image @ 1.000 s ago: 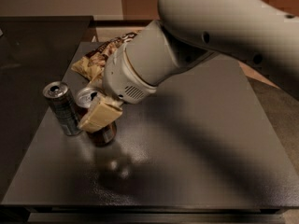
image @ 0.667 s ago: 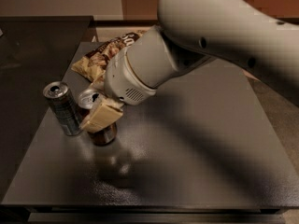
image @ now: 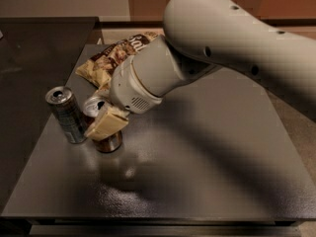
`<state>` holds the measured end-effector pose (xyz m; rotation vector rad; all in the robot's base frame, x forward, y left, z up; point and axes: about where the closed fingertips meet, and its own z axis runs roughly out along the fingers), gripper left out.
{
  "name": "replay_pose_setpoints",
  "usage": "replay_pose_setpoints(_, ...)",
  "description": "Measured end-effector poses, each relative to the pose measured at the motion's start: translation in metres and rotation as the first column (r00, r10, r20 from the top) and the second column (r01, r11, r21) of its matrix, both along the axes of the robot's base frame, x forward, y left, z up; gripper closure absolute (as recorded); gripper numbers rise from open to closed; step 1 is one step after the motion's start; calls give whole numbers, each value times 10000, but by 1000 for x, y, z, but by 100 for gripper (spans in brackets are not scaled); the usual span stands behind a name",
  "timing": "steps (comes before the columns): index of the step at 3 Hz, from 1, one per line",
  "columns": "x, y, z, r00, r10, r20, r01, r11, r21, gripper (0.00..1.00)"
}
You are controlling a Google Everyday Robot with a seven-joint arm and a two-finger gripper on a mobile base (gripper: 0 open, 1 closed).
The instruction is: Move orange can near redbull can
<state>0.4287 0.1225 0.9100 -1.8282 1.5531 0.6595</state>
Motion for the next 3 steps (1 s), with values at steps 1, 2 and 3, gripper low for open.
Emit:
replay_pose_setpoints(1, -2, 1, 2, 10000, 22, 48, -22, 10000, -13, 12)
replay_pose_setpoints(2, -3, 2, 3, 10000, 44, 86, -43, 10000, -24, 0)
replay_pose_setpoints(3, -3, 2, 4, 10000, 44, 88, -44, 10000, -24, 0)
